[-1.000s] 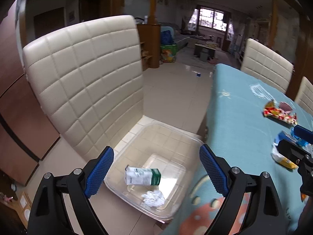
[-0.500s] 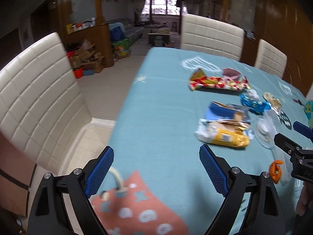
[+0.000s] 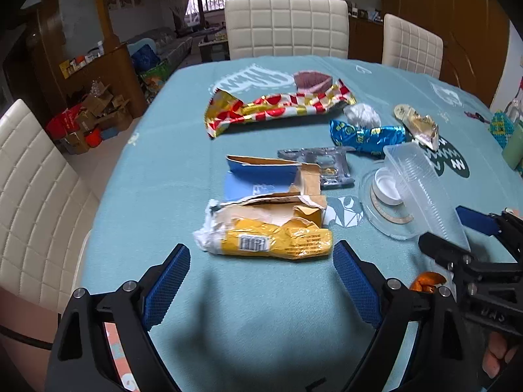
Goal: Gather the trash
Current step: 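Grasp the clear plastic cup tray with the right gripper, then grasp the yellow chip bag with the left gripper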
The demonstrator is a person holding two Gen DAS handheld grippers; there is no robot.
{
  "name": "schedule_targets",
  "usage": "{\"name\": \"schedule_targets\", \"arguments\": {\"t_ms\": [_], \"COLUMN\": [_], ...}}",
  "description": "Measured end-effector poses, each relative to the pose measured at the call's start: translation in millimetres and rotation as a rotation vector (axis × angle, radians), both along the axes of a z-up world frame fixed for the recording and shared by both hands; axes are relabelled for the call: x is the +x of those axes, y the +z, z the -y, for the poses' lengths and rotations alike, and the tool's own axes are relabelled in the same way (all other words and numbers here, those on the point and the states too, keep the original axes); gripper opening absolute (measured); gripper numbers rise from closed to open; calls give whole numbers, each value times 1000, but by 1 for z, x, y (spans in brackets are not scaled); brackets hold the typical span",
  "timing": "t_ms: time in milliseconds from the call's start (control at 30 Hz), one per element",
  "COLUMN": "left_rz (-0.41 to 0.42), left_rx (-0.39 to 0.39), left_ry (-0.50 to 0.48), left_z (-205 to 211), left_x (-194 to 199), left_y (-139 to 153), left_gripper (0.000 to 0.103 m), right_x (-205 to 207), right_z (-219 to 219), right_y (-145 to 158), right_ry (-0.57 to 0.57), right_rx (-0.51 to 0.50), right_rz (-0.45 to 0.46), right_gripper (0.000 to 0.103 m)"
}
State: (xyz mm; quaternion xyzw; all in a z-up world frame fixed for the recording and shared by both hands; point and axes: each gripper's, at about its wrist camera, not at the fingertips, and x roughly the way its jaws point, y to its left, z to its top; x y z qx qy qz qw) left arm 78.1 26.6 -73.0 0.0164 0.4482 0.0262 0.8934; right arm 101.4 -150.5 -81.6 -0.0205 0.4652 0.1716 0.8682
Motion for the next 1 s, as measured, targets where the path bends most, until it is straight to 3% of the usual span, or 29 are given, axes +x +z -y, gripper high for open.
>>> {"name": "schedule_targets", "arguments": {"t_ms": [333, 567, 733, 1000], "left_rz": [-44, -35, -15, -25], "left_rx": [-10, -11, -57, -37], "left_ry": [4, -22, -50, -29], "left_z": [2, 9, 11, 14], "left_x": [25, 29, 28, 39], "left_y": [-17, -15, -9, -9], "left_gripper": [87, 87, 87, 87], "right_x": [6, 11, 12, 12], "right_z": [6, 10, 10, 12], "right_y": [1, 0, 0, -1], "right_ry": [10, 4, 1, 0], "right_rx": [33, 48, 49, 62], "right_rz": [25, 16, 17, 9], "right_gripper": [43, 44, 44, 44]}}
